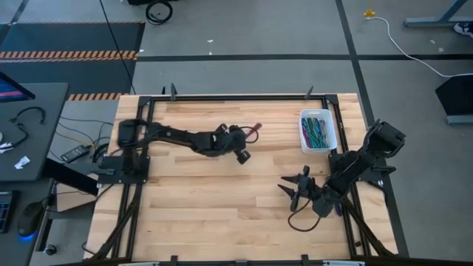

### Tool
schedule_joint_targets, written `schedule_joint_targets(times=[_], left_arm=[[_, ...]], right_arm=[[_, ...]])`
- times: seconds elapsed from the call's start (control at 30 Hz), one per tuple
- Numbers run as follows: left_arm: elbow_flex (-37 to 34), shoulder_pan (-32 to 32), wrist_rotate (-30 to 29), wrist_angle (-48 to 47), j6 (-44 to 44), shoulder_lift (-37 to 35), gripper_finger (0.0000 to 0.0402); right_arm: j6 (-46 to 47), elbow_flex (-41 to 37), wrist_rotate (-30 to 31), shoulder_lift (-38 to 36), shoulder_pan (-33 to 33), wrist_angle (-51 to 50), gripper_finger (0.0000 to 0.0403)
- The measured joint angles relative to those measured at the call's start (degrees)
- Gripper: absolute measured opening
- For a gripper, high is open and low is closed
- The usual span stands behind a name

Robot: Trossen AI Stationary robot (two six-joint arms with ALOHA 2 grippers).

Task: Pick and place USB-C Cables
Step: Put the pink charger cable into the white bin

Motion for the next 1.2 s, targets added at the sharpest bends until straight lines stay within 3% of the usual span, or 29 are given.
schedule_joint_targets(times=[0.23, 0.33, 0.5, 0.7, 0.8, 0.93, 1.0, 1.13, 1.2], left_arm=[[0.03, -7.64, -6.93, 1.57, 5.76, -4.25, 0.0017], [-0.59, -9.38, -6.65, 3.82, 7.37, -4.02, 0.0015], [-9.41, -8.94, -1.03, 19.06, 7.58, -3.35, 0.0016], [-24.12, -8.46, 10.59, 52.54, 7.95, -3.35, 0.0016], [-29.26, -8.54, 14.03, 66.03, 8.22, -3.35, 0.0017], [-32.00, -8.53, 17.69, 75.47, 9.35, -3.46, 0.0020], [-32.10, -8.88, 19.19, 76.84, 9.58, -3.42, 0.0019], [-31.14, -9.95, 20.33, 77.58, 10.73, -3.42, 0.0018], [-30.99, -10.60, 20.44, 77.79, 12.06, -3.42, 0.0022]], right_arm=[[11.26, 0.00, 0.37, 7.92, -1.69, 1.45, 0.0160], [11.96, 0.00, 0.10, 9.65, -1.90, 3.67, 0.0160], [12.21, -1.16, 4.09, 7.59, -2.04, 3.95, 0.0179], [11.11, -3.36, 4.94, 3.94, -2.08, 6.20, 0.0229], [3.54, -2.86, 4.87, 4.27, -2.60, 10.73, 0.0254], [-9.37, -1.83, 2.53, 5.14, -6.27, 23.71, 0.0280], [-18.18, -1.55, -1.65, 5.14, -9.39, 30.54, 0.0287], [-34.94, 1.69, -19.14, 5.47, -16.74, 42.57, 0.0292], [-39.44, 4.15, -21.54, 5.94, -19.38, 45.72, 0.0291]])
